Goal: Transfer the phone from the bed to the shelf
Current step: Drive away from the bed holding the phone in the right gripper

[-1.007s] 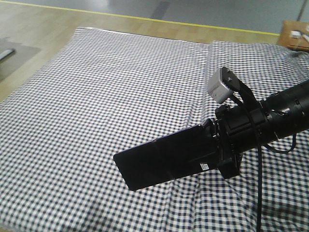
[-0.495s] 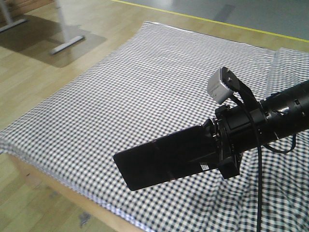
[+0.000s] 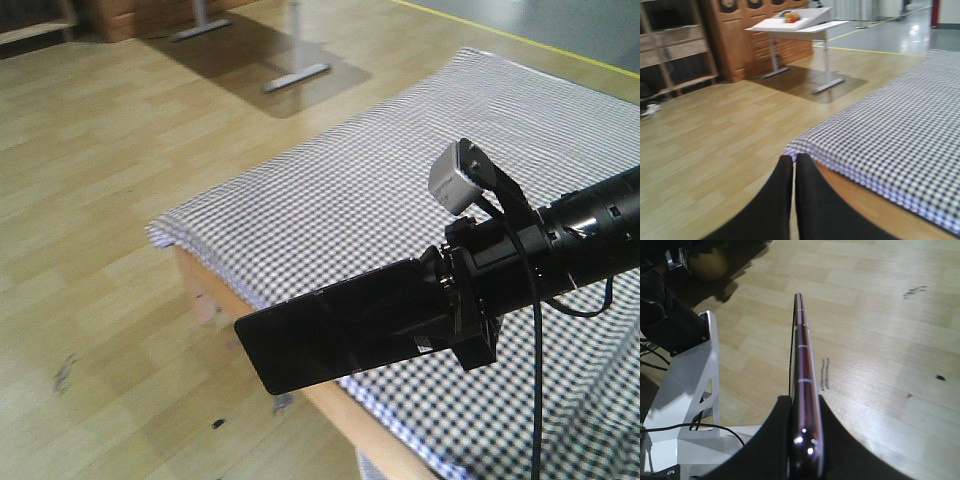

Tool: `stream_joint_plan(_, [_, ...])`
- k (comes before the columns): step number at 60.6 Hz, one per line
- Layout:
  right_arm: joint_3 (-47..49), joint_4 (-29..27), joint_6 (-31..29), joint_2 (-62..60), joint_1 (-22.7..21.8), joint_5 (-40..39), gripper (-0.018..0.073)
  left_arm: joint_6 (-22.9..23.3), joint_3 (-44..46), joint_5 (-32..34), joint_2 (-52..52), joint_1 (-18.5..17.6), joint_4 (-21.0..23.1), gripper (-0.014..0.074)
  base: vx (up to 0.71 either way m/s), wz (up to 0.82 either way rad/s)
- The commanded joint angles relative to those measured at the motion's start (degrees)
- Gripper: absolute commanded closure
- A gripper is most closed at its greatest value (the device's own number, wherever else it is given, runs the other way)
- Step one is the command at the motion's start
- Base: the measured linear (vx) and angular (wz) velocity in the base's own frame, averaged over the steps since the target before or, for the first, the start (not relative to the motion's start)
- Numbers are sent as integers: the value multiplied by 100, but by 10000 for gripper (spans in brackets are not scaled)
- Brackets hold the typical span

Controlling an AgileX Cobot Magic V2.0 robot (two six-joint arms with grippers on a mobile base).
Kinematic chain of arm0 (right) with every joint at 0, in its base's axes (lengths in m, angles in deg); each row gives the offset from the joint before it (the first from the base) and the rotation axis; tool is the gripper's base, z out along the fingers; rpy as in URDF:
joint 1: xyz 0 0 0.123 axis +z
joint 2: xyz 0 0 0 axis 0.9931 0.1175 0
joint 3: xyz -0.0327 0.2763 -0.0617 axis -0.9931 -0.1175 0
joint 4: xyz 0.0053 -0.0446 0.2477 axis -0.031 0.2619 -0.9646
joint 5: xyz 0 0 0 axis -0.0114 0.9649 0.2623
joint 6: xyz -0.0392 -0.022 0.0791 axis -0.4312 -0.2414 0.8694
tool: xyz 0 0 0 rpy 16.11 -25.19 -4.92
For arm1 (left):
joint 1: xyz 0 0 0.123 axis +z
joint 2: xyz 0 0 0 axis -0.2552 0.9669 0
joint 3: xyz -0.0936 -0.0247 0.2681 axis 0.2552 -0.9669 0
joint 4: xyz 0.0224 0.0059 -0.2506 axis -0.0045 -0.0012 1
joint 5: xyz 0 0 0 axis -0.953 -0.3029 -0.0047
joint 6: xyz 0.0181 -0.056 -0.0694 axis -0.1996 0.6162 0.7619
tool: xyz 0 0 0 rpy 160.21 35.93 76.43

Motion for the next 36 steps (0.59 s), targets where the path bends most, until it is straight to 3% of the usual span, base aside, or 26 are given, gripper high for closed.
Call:
stream_joint_plan(1, [141, -447, -19, -193, -12, 450, 561, 33, 127, 412, -77, 7, 52, 595, -17, 67])
stream_joint_plan(36, [141, -447, -19, -193, -12, 450, 561, 33, 127, 412, -77, 7, 52, 595, -16, 63])
